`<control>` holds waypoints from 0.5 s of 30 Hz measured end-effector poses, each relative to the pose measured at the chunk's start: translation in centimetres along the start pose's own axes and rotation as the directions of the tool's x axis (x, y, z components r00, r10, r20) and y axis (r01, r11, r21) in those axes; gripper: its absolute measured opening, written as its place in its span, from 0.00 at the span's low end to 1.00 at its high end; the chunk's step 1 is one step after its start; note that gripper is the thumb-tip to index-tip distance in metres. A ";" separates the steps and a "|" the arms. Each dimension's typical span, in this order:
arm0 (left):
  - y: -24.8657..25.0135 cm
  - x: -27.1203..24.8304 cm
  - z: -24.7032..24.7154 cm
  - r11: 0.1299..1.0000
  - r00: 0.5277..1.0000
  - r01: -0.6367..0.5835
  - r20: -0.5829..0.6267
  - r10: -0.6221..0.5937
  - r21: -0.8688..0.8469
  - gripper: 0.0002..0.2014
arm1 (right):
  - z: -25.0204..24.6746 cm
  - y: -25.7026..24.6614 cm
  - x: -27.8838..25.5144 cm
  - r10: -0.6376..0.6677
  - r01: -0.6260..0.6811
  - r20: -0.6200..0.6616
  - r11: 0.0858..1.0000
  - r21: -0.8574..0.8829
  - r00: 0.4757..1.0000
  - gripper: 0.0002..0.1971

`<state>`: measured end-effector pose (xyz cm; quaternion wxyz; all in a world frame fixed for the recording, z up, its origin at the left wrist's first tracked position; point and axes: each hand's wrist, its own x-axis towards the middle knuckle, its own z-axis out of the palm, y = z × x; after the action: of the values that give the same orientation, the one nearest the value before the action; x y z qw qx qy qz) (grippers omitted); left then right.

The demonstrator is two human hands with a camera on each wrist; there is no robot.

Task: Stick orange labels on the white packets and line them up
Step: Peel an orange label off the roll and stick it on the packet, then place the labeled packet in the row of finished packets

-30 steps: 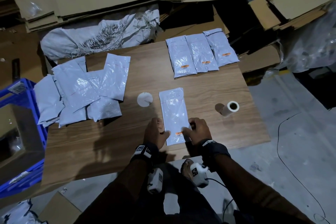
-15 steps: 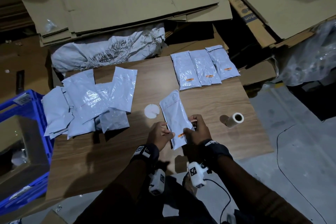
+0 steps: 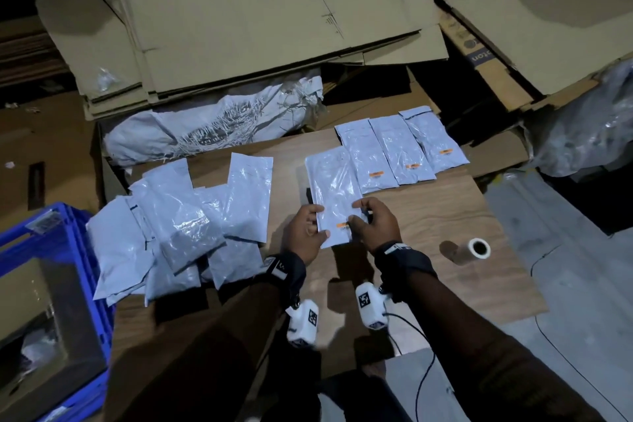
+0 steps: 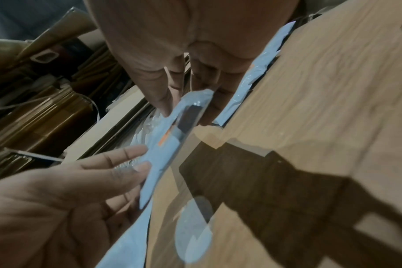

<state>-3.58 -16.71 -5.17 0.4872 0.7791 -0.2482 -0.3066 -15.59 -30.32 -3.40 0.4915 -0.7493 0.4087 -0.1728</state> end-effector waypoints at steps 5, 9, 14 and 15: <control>0.9 5.1 -0.1 0.998 0.999 0.028 -0.016 -0.028 0.062 0.21 | 0.4 -0.4 4.7 0.035 -0.035 -0.013 0.997 -0.064 0.999 0.14; 1.0 8.4 1.2 0.994 0.996 0.064 -0.061 -0.059 0.089 0.22 | -0.1 0.0 7.8 0.055 -0.044 0.067 0.987 -0.154 0.996 0.13; -0.1 11.6 2.7 0.987 0.990 0.087 -0.121 -0.070 0.138 0.24 | 0.3 1.6 11.7 0.046 -0.012 0.158 0.978 -0.209 0.986 0.15; -0.5 12.2 2.8 0.983 0.990 0.081 -0.129 -0.060 0.164 0.24 | 0.6 1.9 12.3 0.061 -0.018 0.179 0.973 -0.232 0.982 0.14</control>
<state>2.82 -26.64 -9.42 0.4227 0.8434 -0.2149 -0.2528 -8.58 -39.95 -7.05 0.4408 -0.8055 0.3935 -0.0443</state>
